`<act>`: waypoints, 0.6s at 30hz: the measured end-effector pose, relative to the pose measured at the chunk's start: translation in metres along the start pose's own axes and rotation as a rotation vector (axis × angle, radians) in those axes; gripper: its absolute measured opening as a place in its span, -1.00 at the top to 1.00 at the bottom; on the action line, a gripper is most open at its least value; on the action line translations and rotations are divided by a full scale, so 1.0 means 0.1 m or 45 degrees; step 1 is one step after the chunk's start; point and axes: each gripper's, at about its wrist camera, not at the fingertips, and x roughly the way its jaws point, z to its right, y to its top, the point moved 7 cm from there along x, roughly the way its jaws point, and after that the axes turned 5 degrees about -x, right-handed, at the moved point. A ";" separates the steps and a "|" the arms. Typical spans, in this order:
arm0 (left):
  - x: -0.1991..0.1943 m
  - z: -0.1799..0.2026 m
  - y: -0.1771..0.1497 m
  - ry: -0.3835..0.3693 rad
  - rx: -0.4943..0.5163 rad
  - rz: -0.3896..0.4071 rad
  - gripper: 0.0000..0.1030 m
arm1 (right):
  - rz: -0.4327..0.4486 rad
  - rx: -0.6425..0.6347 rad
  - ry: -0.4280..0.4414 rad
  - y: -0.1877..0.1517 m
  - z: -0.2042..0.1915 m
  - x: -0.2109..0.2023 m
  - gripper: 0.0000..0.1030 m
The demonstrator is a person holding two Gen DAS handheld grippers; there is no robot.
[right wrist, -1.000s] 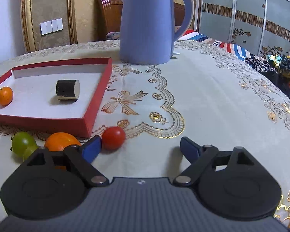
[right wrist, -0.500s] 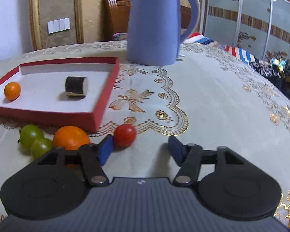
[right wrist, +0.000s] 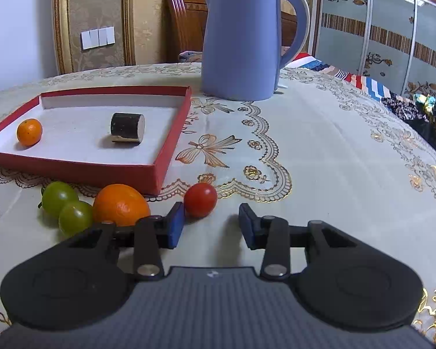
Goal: Organize fruits
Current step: 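Close the left gripper on a red tomato while the right grasps a cherry tomato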
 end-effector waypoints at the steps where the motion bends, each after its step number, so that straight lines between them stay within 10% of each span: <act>1: -0.02 0.00 0.00 -0.002 -0.005 0.004 -0.94 | 0.000 0.002 0.001 0.00 0.00 0.00 0.26; 18: -0.05 0.14 -0.06 -0.003 0.029 -0.019 -0.92 | -0.004 0.063 0.019 0.04 0.03 0.06 0.24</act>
